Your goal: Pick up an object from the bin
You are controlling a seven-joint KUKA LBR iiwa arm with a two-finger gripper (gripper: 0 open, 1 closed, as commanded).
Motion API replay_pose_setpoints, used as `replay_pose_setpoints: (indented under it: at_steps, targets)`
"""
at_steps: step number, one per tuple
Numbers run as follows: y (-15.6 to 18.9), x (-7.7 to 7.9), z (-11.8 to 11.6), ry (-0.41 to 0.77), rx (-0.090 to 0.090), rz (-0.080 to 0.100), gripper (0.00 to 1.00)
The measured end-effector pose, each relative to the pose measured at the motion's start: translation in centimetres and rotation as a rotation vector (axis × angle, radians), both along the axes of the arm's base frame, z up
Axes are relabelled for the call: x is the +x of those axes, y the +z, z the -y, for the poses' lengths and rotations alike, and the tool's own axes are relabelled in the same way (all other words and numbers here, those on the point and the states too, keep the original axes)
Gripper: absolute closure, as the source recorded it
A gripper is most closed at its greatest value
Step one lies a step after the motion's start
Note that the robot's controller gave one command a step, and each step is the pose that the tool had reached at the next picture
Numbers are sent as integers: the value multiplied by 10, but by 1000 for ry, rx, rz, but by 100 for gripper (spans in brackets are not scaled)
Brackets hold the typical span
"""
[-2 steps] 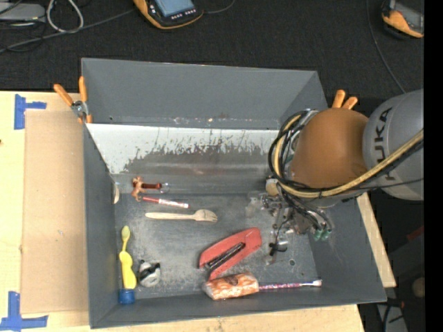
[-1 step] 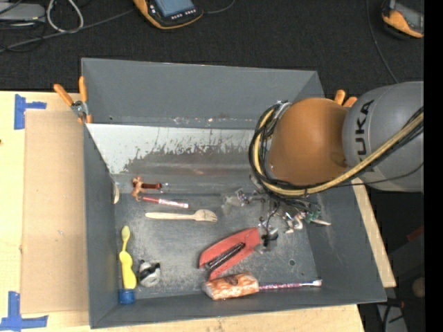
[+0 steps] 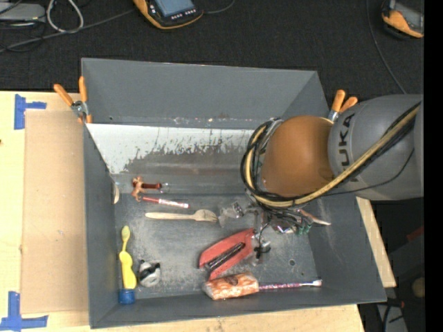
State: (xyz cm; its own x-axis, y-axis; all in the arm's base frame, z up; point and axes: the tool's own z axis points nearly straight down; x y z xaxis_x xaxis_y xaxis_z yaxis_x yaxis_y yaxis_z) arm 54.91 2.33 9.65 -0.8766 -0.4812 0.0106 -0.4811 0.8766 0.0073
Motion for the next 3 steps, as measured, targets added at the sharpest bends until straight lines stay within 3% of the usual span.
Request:
replay_pose_setpoints:
  at_steps: [1,2,3]
  targets:
    - [-25,3,-11,360,3,17,0]
    - [-27,3,1,317,6,7,100]
    - [-27,3,1,316,6,7,100]
